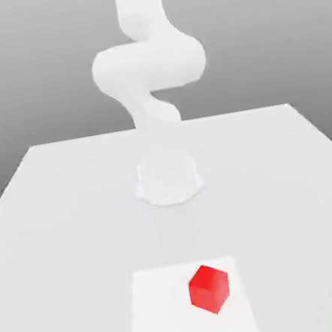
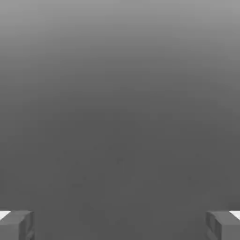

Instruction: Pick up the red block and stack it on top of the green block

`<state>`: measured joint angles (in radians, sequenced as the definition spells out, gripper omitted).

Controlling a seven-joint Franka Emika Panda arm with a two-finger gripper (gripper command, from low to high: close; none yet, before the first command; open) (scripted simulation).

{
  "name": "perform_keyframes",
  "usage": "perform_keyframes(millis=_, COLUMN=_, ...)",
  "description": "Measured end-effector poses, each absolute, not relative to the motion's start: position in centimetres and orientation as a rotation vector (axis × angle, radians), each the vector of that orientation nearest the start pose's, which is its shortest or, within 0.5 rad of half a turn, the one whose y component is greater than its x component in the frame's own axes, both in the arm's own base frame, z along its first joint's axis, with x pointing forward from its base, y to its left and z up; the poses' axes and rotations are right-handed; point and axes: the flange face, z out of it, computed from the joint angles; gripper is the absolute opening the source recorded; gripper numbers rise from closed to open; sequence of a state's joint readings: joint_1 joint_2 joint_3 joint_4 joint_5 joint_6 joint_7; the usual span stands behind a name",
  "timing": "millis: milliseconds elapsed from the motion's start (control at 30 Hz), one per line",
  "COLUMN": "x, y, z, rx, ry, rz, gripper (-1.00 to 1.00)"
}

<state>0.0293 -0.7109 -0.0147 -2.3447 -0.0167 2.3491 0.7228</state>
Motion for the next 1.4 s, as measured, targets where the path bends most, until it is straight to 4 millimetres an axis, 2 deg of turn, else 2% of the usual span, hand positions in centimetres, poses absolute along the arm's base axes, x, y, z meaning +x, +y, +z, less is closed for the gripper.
perform_keyframes(millis=67, x=40.7, y=0.7, z=61.6, rx=-2.673, ry=0.847, rz=-0.881, gripper=0.00)
perform_keyframes(millis=167, x=43.3, y=1.3, z=54.8, rx=-2.809, ry=0.703, rz=-0.766, gripper=0.00)
perform_keyframes(millis=333, x=45.3, y=2.4, z=43.4, rx=-2.989, ry=0.435, rz=-0.547, gripper=0.00)
perform_keyframes(millis=467, x=44.7, y=3.1, z=34.5, rx=-3.084, ry=0.197, rz=-0.351, gripper=0.00)
perform_keyframes(millis=633, x=41.6, y=3.9, z=24.2, rx=-3.134, ry=-0.121, rz=-0.090, gripper=0.00)
perform_keyframes(millis=700, x=40.5, y=3.9, z=21.0, rx=-3.134, ry=-0.199, rz=-0.023, gripper=0.00)
perform_keyframes(millis=800, x=40.2, y=3.9, z=17.6, rx=-3.134, ry=-0.219, rz=-0.003, gripper=0.00)
perform_keyframes(millis=867, x=40.1, y=3.9, z=15.5, rx=-3.134, ry=-0.221, rz=-0.001, gripper=0.00)
perform_keyframes(millis=900, x=40.1, y=3.9, z=14.7, rx=-3.134, ry=-0.221, rz=0.000, gripper=-1.00)
perform_keyframes(millis=1133, x=40.0, y=3.9, z=14.7, rx=-3.134, ry=-0.221, rz=0.003, gripper=-1.00)
perform_keyframes(millis=1333, x=40.2, y=4.0, z=20.2, rx=-3.133, ry=-0.228, rz=0.002, gripper=-1.00)
perform_keyframes(millis=1400, x=41.4, y=6.2, z=21.1, rx=-3.130, ry=-0.308, rz=0.006, gripper=-1.00)
